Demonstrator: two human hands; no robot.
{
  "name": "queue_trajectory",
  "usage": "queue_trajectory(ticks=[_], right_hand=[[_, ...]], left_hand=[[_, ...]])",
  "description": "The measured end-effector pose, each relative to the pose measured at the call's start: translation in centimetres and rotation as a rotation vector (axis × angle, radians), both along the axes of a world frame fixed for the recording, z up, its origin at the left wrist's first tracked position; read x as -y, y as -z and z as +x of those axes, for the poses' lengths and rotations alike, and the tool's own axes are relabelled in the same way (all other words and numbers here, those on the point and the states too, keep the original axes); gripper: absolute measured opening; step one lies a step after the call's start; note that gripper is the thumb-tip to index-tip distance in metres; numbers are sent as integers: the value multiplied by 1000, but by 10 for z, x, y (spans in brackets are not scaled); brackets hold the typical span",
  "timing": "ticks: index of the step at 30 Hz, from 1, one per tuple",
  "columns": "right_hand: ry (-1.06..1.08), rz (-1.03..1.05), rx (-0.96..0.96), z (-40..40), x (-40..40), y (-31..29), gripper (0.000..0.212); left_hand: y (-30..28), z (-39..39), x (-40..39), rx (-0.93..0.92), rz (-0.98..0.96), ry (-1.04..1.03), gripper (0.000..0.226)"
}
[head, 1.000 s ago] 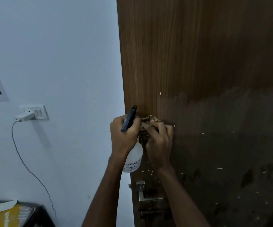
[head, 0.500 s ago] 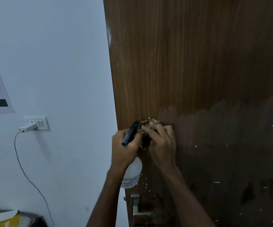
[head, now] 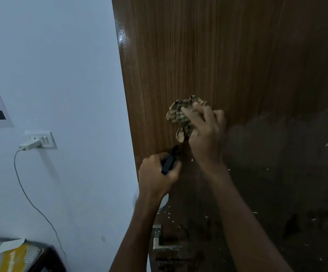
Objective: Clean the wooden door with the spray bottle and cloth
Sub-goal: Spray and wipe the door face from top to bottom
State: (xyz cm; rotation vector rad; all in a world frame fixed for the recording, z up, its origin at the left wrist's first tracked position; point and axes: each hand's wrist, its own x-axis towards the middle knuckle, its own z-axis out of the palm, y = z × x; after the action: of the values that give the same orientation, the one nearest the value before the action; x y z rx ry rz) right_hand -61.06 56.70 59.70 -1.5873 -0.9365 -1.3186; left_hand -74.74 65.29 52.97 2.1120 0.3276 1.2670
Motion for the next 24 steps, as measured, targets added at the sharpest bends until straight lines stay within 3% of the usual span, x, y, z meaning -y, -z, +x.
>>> queue_trajectory(ticks=[4,6,12,16,19,24], right_hand=[[8,-90,19,-10,-6,97,35],[-13,-171,20,-14,-1,118,33],[-75,-84,-16,-23,-26,25,32],[-76,-172,90,-11,-20,46,33],[-61,-192,-13,-3,12,83,34],[-50,16,-88,7,24,8,45]], left_hand=[[-5,2,0,145,-139,106,29],[-9,3,1,186,-182,126,27],[-29,5,-1,242,-90,136,36],[-42,2,-10,206,-84,122,37],[-44,7,-11,146,-47,162,36],[-49,26,-4,95,-18,221,32]])
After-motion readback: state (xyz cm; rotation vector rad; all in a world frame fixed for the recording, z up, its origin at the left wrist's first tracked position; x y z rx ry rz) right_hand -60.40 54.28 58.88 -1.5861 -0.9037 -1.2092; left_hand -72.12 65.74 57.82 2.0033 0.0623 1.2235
